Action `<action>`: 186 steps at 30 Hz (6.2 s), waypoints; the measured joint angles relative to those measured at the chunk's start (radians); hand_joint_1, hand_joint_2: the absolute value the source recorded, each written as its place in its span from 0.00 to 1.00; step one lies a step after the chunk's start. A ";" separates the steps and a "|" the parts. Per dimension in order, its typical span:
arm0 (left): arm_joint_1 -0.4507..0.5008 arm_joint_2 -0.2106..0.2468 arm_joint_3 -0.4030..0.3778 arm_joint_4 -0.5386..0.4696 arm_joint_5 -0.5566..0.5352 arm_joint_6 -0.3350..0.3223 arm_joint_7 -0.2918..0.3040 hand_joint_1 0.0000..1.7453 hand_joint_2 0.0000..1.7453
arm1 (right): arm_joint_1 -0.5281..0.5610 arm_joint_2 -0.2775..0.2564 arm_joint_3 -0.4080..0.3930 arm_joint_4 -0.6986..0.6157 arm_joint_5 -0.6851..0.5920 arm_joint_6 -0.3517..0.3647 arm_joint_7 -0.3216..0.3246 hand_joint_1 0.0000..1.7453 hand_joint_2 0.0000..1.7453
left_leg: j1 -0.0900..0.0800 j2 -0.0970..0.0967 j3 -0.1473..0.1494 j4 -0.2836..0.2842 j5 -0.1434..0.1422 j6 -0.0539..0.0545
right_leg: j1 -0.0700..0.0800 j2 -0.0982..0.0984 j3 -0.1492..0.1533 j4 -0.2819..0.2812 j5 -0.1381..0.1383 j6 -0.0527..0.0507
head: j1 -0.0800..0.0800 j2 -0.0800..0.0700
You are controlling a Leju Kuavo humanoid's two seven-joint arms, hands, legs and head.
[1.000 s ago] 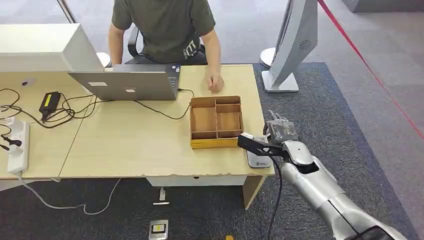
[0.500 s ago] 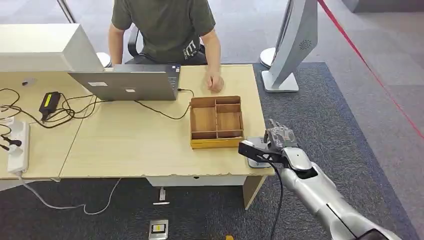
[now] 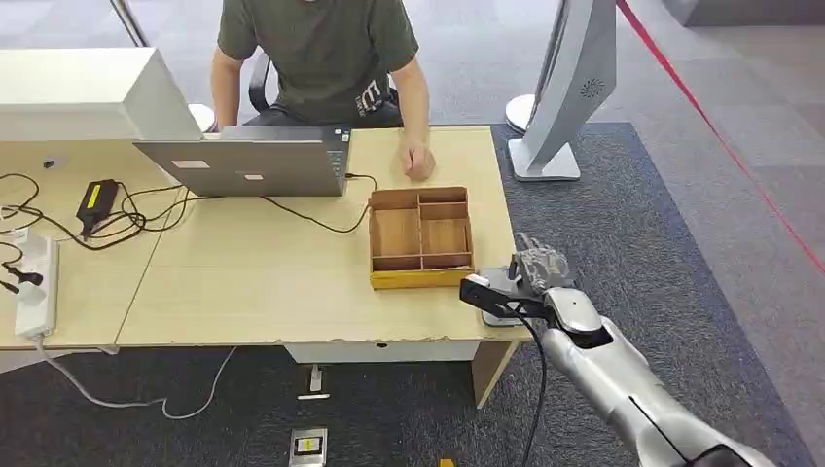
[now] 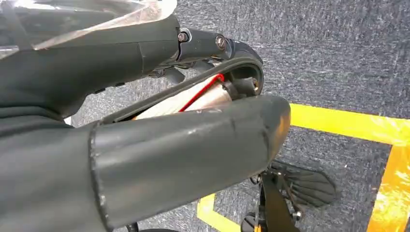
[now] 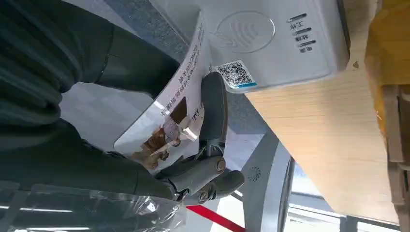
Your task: Pass the card to the sensor for recognition and then transmit it.
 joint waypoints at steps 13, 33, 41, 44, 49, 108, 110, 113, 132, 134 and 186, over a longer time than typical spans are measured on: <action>0.002 0.004 0.008 0.000 -0.010 -0.009 -0.003 0.00 0.00 | -0.152 -0.037 0.007 -0.174 0.079 0.125 0.081 1.00 1.00 | 0.000 0.000 -0.002 0.000 0.002 0.000 | 0.000 0.001 -0.002 0.000 0.002 0.000 | 0.000 0.000; 0.000 0.004 0.008 0.000 -0.024 -0.017 -0.011 0.00 0.00 | -0.288 0.028 0.087 -0.356 0.108 0.172 0.053 1.00 1.00 | 0.000 0.001 -0.003 0.000 0.002 0.000 | 0.000 0.002 -0.003 0.001 0.002 0.000 | 0.000 0.000; -0.002 0.003 0.008 0.000 -0.035 -0.018 -0.006 0.00 0.00 | -0.377 0.153 0.190 -0.242 0.057 0.135 0.029 1.00 1.00 | 0.003 0.000 -0.005 0.000 0.002 -0.001 | 0.003 0.001 -0.004 0.001 0.002 -0.001 | 0.000 0.000; -0.002 0.003 0.008 0.000 -0.022 -0.024 0.000 0.00 0.00 | -0.397 0.187 0.215 -0.192 0.047 0.122 0.020 1.00 1.00 | 0.003 0.000 -0.006 0.000 0.002 -0.001 | 0.002 0.002 -0.005 0.002 0.002 -0.001 | 0.000 0.000; -0.002 0.003 0.013 0.000 0.014 -0.015 0.026 0.00 0.00 | -0.438 0.258 0.260 -0.105 0.027 0.075 -0.010 1.00 1.00 | 0.003 0.000 -0.006 0.000 0.002 -0.001 | 0.003 0.002 -0.006 0.001 0.002 -0.001 | 0.000 0.000; 0.008 -0.013 0.067 -0.002 0.061 0.082 0.047 0.00 0.00 | -0.708 0.385 0.561 0.256 -0.249 0.102 0.063 0.00 0.00 | 0.003 0.001 -0.006 0.000 0.002 -0.001 | 0.003 0.002 -0.007 0.001 0.002 -0.001 | 0.000 0.000; 0.009 -0.013 0.067 -0.002 0.061 0.084 0.045 0.00 0.00 | -0.730 0.375 0.597 0.251 -0.298 0.083 0.099 0.00 0.00 | 0.003 0.001 -0.006 0.000 0.002 -0.001 | 0.003 0.002 -0.007 0.001 0.002 -0.001 | 0.000 0.000; 0.010 -0.013 0.067 -0.003 0.063 0.092 0.043 0.00 0.00 | -0.770 0.355 0.669 0.232 -0.387 0.037 0.166 0.00 0.00 | 0.003 0.001 -0.006 0.000 0.002 -0.001 | 0.003 0.002 -0.007 0.001 0.002 -0.002 | 0.000 0.000; 0.010 -0.013 0.066 -0.010 0.084 0.113 0.017 0.00 0.00 | -0.835 0.230 0.862 0.093 -0.415 0.004 0.264 0.00 0.00 | 0.003 0.001 -0.005 0.000 0.002 -0.001 | 0.003 0.002 -0.007 0.001 0.003 -0.002 | 0.000 0.000; 0.011 -0.013 0.066 -0.010 0.091 0.114 0.008 0.00 0.00 | -0.833 0.201 0.871 0.062 -0.420 -0.035 0.236 0.00 0.00 | 0.003 0.001 -0.005 0.001 0.002 -0.001 | 0.003 0.002 -0.007 0.001 0.003 -0.002 | 0.000 0.000; 0.005 0.007 0.018 -0.009 0.067 0.058 0.029 0.00 0.00 | 0.385 -0.332 0.140 -1.085 0.002 -0.240 0.312 0.00 1.00 | 0.003 0.003 -0.003 0.000 -0.001 -0.001 | 0.003 0.005 -0.005 -0.002 0.002 -0.002 | 0.000 0.000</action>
